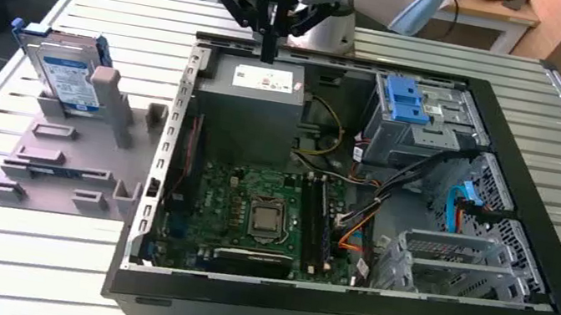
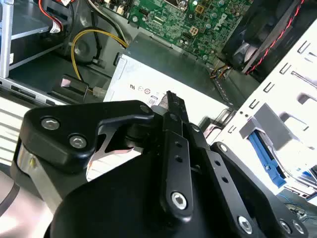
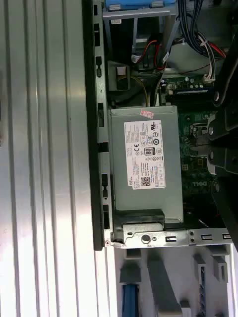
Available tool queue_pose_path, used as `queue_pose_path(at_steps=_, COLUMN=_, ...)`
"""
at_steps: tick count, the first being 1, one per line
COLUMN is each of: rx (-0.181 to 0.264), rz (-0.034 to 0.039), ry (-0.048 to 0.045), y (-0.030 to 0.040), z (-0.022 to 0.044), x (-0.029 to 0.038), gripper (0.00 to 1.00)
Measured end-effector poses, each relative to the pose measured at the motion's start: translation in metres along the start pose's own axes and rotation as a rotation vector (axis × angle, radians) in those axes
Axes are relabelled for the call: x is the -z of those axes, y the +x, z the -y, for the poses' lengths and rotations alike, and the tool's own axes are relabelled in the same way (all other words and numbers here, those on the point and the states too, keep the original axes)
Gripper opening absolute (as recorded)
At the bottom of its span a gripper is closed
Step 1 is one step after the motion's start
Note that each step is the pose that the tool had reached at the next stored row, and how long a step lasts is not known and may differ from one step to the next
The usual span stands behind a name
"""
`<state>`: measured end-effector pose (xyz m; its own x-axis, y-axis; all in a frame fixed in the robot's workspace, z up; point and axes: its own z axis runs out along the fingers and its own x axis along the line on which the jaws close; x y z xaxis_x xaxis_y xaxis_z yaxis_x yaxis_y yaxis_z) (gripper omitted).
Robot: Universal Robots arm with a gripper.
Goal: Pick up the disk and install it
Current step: 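Reach for the disk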
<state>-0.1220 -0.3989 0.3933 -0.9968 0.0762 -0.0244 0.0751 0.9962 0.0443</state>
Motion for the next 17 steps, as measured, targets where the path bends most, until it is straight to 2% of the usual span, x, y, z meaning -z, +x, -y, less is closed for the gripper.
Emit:
queue_pose_path(at_steps=6, rx=0.000, rz=0.0000, ry=0.0001, y=0.0005, z=0.0000, x=0.0000, gripper=0.11)
queue_pose_path(at_steps=17, rx=0.000, rz=0.0000, ry=-0.0001, y=0.0091, z=0.0007, x=-0.0004, gripper=0.11)
